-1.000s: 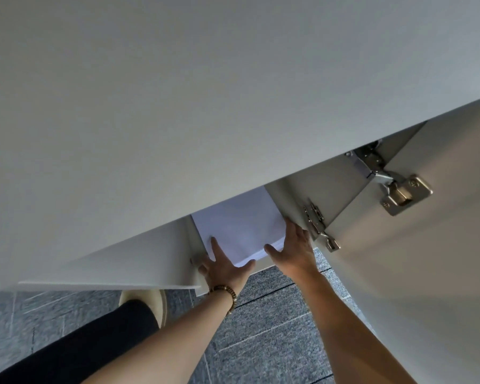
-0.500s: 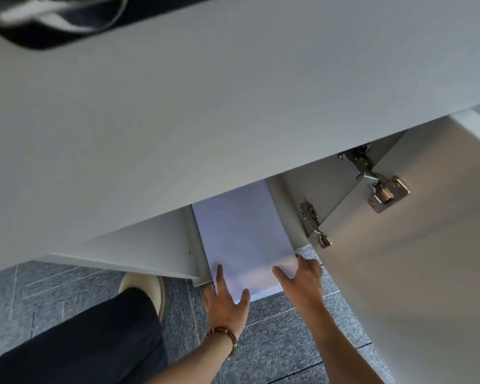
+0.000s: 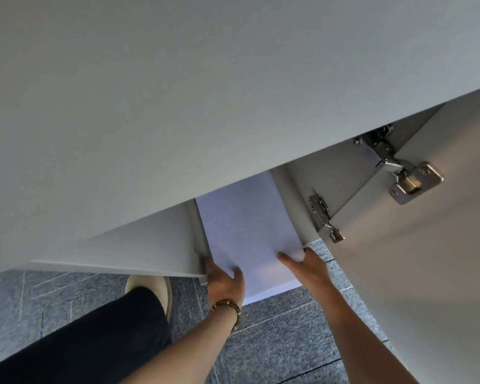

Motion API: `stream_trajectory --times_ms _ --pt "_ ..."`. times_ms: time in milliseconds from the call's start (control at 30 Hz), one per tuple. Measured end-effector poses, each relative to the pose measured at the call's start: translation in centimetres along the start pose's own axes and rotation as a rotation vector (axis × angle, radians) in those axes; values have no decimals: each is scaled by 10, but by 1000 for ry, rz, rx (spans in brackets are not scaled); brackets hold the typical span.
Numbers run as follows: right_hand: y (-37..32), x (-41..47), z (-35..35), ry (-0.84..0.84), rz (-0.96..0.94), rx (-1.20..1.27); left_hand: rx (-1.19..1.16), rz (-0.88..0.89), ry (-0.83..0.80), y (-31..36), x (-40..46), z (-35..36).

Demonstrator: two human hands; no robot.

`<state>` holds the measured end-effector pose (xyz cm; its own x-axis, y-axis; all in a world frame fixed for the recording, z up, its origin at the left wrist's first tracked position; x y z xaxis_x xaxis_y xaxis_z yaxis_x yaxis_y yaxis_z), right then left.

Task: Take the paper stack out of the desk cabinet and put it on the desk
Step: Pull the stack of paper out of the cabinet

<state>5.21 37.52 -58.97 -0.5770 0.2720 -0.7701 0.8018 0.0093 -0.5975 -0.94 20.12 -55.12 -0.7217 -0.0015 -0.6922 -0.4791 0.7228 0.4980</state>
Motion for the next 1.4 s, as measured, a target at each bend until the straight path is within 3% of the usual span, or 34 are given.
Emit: stream_trajectory --times_ms 300,767,1067,1400 --pt "-7 -1 -4 -94 22 -59 -83 -66 -20 8 -1 -5" --pt "-21 -64 -4 -142 -50 -45 -118 27 -174 6 -36 -36" --pt "-54 -222 -18 -162 -63 -1 -181 86 -314 15 -159 -96" --pt "-82 -445 -6 1 -119 29 -133 213 -455 6 -326 -190"
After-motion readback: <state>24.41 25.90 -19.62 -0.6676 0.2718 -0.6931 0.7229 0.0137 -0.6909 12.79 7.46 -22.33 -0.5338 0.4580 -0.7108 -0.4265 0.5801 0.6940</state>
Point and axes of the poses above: each hand's wrist, its own x-axis towards the middle knuckle, its own z-axis out of the palm, y = z × x, the point moved 1 cm from there along x, towards the middle knuckle, and after that the axes turned 14 degrees about -y, right-handed, at the moved point
